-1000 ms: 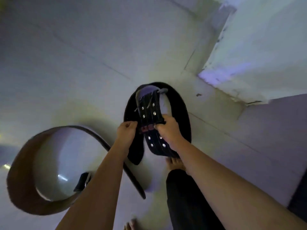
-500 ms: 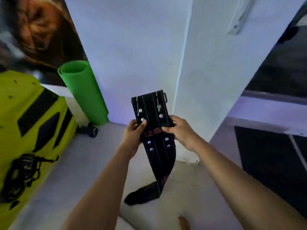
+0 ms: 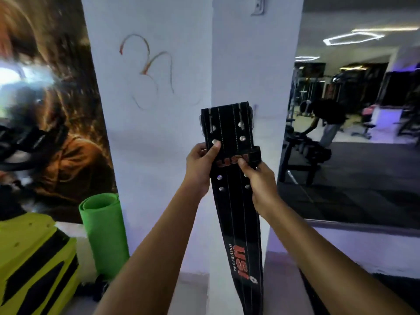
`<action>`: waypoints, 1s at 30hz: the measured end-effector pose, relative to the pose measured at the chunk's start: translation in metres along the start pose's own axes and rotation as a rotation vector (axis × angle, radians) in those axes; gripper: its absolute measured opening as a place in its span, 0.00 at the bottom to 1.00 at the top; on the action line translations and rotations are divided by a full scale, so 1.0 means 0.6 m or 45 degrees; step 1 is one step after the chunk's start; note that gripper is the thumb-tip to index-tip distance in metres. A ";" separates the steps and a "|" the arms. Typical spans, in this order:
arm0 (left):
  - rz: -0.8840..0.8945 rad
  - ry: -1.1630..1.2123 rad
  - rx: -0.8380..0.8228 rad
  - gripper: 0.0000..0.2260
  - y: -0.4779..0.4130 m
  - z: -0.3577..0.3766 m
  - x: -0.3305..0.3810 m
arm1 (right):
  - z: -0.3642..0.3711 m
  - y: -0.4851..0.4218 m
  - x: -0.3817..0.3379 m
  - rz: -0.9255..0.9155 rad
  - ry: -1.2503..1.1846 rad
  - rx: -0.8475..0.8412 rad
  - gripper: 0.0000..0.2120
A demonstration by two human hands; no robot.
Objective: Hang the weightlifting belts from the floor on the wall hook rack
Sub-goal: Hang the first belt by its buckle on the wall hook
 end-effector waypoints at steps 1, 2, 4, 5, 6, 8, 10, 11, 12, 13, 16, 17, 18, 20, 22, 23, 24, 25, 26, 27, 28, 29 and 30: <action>0.036 0.016 -0.014 0.05 0.002 0.020 0.020 | -0.008 -0.007 -0.029 -0.042 -0.036 0.033 0.07; 0.074 0.031 -0.019 0.07 0.006 0.039 0.037 | -0.016 -0.013 -0.058 -0.080 -0.046 0.046 0.06; 0.133 0.024 -0.033 0.15 0.016 0.072 0.057 | -0.031 -0.025 -0.099 -0.112 -0.072 0.066 0.03; 0.157 -0.014 -0.051 0.17 0.021 0.088 0.061 | -0.037 -0.030 -0.115 -0.110 -0.106 0.078 0.01; 0.174 -0.058 -0.065 0.17 0.026 0.102 0.060 | -0.045 -0.037 -0.128 -0.108 -0.140 0.098 0.01; 0.183 -0.122 -0.072 0.14 0.034 0.124 0.049 | -0.061 -0.046 -0.157 -0.127 -0.173 0.143 0.04; 0.186 -0.156 -0.077 0.11 0.038 0.140 0.039 | -0.074 -0.057 -0.184 -0.167 -0.142 0.166 0.06; 0.186 -0.169 -0.083 0.10 0.037 0.147 0.036 | -0.078 -0.061 -0.193 -0.185 -0.131 0.169 0.06; 0.182 -0.174 -0.097 0.09 0.034 0.152 0.036 | -0.083 -0.066 -0.201 -0.197 -0.128 0.180 0.06; 0.177 -0.172 -0.123 0.08 0.032 0.159 0.040 | -0.088 -0.071 -0.206 -0.209 -0.133 0.198 0.06; 0.167 -0.170 -0.230 0.10 0.021 0.179 0.058 | -0.100 -0.081 -0.227 -0.216 -0.164 0.265 0.07; 0.167 -0.180 -0.256 0.11 0.020 0.183 0.057 | -0.103 -0.084 -0.235 -0.230 -0.176 0.286 0.07; 0.159 -0.192 -0.278 0.11 0.021 0.182 0.047 | -0.106 -0.087 -0.243 -0.246 -0.183 0.302 0.08; 0.088 -0.234 -0.330 0.12 0.026 0.175 0.005 | -0.110 -0.091 -0.256 -0.275 -0.182 0.312 0.08; 0.008 -0.303 -0.404 0.11 0.035 0.168 -0.036 | -0.109 -0.095 -0.264 -0.300 -0.182 0.320 0.07; -0.007 -0.314 -0.421 0.11 0.035 0.166 -0.043 | -0.109 -0.097 -0.267 -0.308 -0.185 0.327 0.07; 0.002 -0.303 -0.412 0.11 0.033 0.167 -0.036 | -0.108 -0.097 -0.269 -0.309 -0.184 0.333 0.07; 0.029 -0.267 -0.394 0.11 0.029 0.170 -0.018 | -0.105 -0.097 -0.270 -0.309 -0.184 0.340 0.08; 0.062 -0.219 -0.375 0.12 0.025 0.174 0.005 | -0.102 -0.097 -0.270 -0.310 -0.192 0.345 0.08; 0.098 -0.165 -0.365 0.12 0.021 0.178 0.030 | -0.098 -0.097 -0.268 -0.311 -0.206 0.350 0.08; 0.126 -0.120 -0.363 0.13 0.019 0.180 0.049 | -0.095 -0.095 -0.267 -0.312 -0.217 0.353 0.08; 0.141 -0.093 -0.374 0.13 0.018 0.182 0.058 | -0.092 -0.094 -0.266 -0.317 -0.218 0.352 0.08; 0.133 -0.095 -0.396 0.12 0.017 0.180 0.055 | -0.091 -0.093 -0.266 -0.324 -0.215 0.351 0.08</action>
Point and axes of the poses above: each hand's wrist, its own y-axis away from the middle knuckle, its own z-axis out of the palm, x = y × z, the point moved 9 cm from there along -y, towards the middle knuckle, and after that the axes turned 7 degrees about -z, right-handed, at the moved point
